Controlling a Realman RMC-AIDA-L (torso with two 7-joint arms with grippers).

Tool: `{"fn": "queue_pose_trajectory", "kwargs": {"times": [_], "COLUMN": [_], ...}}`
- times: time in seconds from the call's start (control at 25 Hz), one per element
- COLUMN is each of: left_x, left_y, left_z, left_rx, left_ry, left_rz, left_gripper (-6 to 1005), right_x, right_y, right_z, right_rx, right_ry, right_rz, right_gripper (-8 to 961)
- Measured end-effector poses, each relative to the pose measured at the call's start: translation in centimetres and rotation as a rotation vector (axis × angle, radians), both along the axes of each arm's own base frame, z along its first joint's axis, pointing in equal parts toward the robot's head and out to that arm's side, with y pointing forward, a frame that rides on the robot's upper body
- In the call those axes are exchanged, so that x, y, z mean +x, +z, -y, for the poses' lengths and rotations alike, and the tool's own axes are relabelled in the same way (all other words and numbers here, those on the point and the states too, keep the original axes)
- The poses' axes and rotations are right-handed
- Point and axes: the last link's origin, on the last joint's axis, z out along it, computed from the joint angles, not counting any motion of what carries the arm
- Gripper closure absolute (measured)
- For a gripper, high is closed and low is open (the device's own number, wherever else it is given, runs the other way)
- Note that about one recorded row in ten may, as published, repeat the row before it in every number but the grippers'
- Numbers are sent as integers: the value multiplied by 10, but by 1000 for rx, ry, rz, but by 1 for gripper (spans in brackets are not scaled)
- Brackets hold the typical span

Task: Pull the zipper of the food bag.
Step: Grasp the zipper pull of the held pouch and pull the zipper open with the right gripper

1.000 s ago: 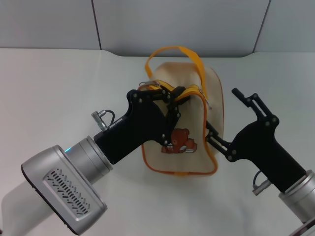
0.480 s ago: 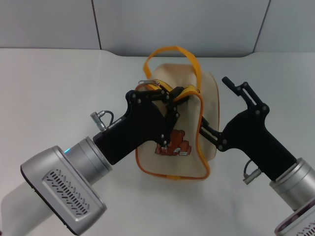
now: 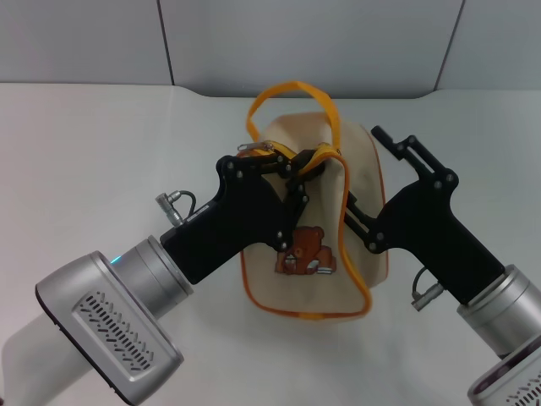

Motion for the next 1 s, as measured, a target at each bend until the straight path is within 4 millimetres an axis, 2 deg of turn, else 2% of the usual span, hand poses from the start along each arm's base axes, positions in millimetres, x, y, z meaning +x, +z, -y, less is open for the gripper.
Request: {"fn": "queue_pose_trajectory", "kwargs": {"times": [0.04, 0.24, 0.68, 0.88, 1.0], "left_x": [0, 0, -1, -1, -1], "left_y": [0, 0, -1, -1, 0], "left_z": [0, 0, 1, 1, 1], "left_rx": [0, -3, -4, -5, -4], "left_ry": [0, -1, 0, 0, 0], "left_rz": [0, -1, -3, -2, -1], "left_gripper": [937, 937, 932, 926, 923], "right_x": [0, 1, 1, 1, 7], "right_y": [0, -1, -3, -4, -4], "right_z": [0, 0, -2, -1, 3], "right_rx": [-2, -6, -7, -3, -1], "right_ry": [0, 0, -2, -3, -23], "right_rz": [2, 8, 30, 38, 43], "right_gripper": [207, 431, 671, 901, 928]}}
